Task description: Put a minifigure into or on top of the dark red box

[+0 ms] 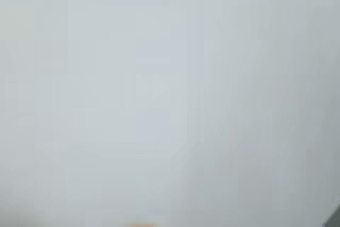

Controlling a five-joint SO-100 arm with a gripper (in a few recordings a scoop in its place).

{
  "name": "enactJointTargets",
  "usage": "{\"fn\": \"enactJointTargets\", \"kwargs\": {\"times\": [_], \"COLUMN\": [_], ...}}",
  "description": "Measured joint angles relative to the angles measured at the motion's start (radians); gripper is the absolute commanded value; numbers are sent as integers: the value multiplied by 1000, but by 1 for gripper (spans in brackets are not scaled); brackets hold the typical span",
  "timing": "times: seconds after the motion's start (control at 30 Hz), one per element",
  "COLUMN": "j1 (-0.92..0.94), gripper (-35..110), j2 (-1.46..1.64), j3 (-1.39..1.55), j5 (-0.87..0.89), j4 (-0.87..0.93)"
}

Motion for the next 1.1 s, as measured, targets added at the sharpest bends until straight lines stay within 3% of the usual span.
{"fn": "enactJointTargets", "kwargs": {"times": [0.6,1.1], "j1": [-91,-146], "gripper": [0,4], "j2": [2,3], "j3": [319,327], "j5": [-94,-64], "j4": [-114,-124]}}
